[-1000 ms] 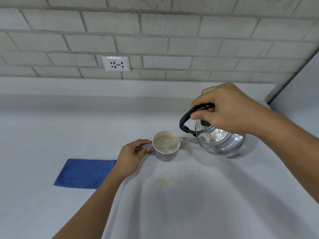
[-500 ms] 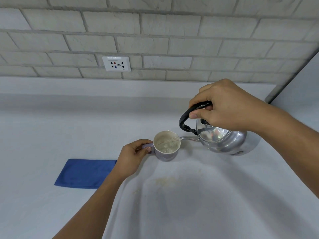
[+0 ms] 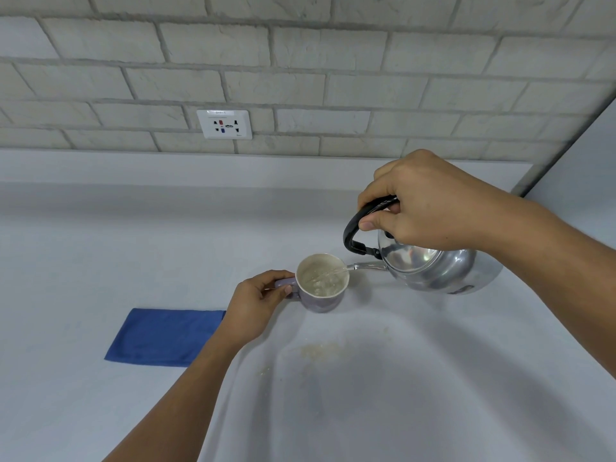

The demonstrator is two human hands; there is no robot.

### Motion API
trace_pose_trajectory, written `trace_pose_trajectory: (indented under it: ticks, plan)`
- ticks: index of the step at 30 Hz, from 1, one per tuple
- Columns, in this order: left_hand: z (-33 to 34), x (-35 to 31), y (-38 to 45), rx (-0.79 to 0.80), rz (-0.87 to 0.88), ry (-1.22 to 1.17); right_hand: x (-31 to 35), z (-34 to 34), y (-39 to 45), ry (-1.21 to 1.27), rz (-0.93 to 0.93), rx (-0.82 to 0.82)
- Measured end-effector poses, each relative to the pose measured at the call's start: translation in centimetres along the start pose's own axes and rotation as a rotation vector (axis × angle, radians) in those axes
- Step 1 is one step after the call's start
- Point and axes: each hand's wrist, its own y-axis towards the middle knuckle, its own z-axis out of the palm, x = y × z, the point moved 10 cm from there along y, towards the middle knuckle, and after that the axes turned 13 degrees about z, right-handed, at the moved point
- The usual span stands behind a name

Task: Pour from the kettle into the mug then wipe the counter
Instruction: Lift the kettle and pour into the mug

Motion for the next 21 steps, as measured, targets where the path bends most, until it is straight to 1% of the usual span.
trace_pose_trajectory:
  ticks: [7, 12, 21]
  plan:
    - [0.0, -0.1, 0.0, 0.014, -0.003, 0.025, -0.3, -0.2, 0.0, 0.033, 0.001, -0.02]
    - [0.0, 0.0, 0.0, 0.019, -0.007, 0.029, -2.5, -0.7, -0.7, 0.176, 0.069, -0.09]
    - [0.0, 0.0, 0.1, 0.037, -0.02, 0.033, -7.7, 0.4, -3.5, 0.503, 0.225, -0.202]
